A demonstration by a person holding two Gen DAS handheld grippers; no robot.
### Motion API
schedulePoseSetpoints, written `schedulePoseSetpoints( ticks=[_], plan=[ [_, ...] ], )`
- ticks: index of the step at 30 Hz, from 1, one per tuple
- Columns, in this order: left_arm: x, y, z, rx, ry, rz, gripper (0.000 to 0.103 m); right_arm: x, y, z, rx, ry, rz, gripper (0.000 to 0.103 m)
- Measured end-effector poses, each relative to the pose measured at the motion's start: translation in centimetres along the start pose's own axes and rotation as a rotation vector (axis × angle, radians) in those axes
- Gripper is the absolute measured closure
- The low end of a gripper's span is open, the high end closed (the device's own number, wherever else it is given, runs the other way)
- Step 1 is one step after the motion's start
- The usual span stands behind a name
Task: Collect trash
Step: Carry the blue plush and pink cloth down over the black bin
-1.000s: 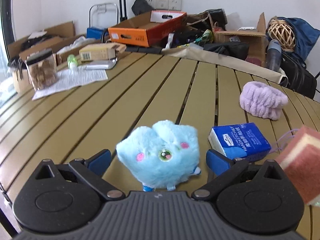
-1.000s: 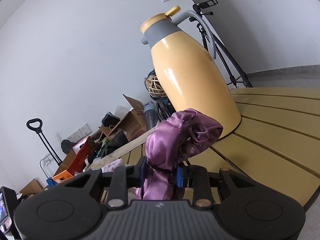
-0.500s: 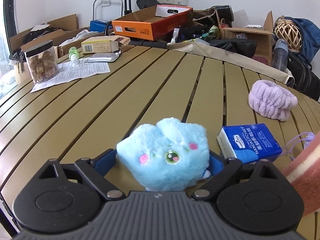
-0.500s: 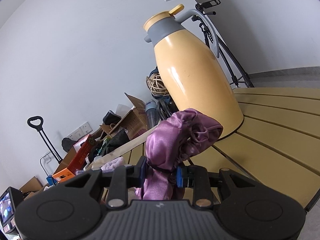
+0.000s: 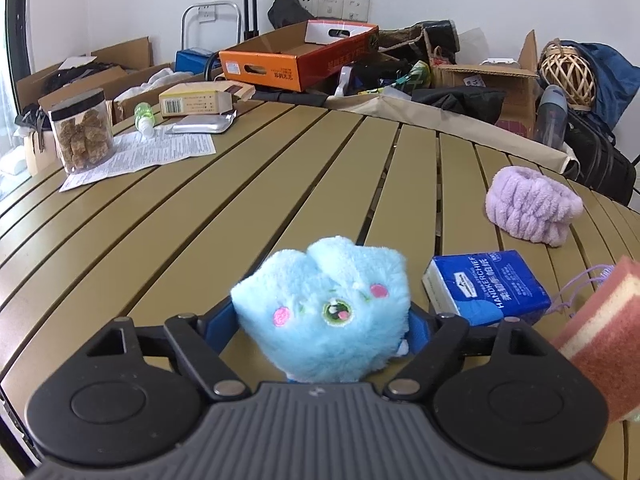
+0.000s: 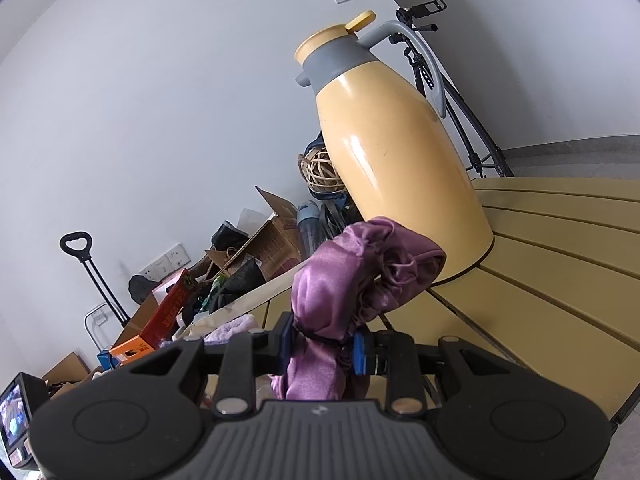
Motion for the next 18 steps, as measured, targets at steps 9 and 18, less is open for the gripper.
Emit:
schedulePoseSetpoints(
  ticks=[9,18],
  plan=[
    [-0.1,-3.1,0.9,0.067,0.034,-0.015,0.021,-0.4,-0.1,0.2,-0.012,0.02,0.033,0.075],
    [-1.4,-9.1,1.7,0.137,0.051,-0.051,0.021,-1.6,-2.0,0.9,0.006,0.014,0.073,0.075]
  ],
)
Point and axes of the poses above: each gripper's, at about its wrist camera, not at the fingertips, and y roughly the way its jaws point, x to its right, z to its top, the point moved 6 cm from there along y, roughly the way its jaws point, and after that the axes turned 7 degrees about x, right-handed, at the moved point
